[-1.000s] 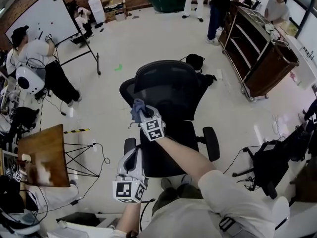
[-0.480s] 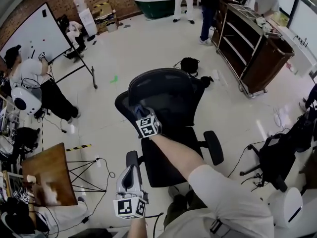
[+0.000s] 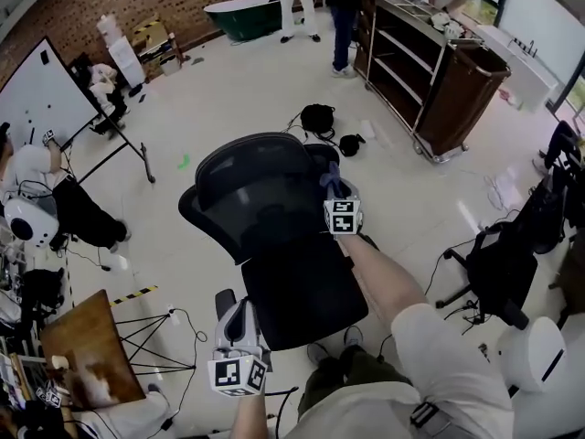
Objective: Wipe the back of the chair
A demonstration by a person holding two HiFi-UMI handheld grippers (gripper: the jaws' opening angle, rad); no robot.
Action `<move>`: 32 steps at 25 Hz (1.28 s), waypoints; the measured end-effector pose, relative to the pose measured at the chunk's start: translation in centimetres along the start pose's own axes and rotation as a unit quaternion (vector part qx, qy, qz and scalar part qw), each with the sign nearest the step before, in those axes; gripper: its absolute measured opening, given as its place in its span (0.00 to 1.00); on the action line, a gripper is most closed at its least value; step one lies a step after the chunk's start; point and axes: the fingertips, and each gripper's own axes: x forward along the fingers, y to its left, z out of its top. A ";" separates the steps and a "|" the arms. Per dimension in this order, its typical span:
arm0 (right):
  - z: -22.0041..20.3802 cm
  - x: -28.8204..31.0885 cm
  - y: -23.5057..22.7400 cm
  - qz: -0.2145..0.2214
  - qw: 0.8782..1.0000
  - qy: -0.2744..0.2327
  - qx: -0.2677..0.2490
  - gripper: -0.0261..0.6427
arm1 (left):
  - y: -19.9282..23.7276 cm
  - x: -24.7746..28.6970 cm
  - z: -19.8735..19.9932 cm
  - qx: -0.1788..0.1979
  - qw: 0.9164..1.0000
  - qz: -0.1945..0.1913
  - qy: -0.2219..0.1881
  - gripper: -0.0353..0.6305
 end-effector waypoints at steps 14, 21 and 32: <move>-2.4 -1.4 32.7 0.260 0.965 0.009 -0.041 0.11 | 0.2 3.4 3.6 0.011 0.999 0.041 -0.019 0.15; -5.2 6.6 33.4 0.258 0.963 0.054 -0.049 0.11 | 1.9 6.4 1.7 0.007 0.996 0.084 0.001 0.15; -7.2 6.0 4.0 0.033 0.997 0.063 -0.022 0.11 | 3.9 5.4 0.5 -0.013 1.000 0.028 0.005 0.15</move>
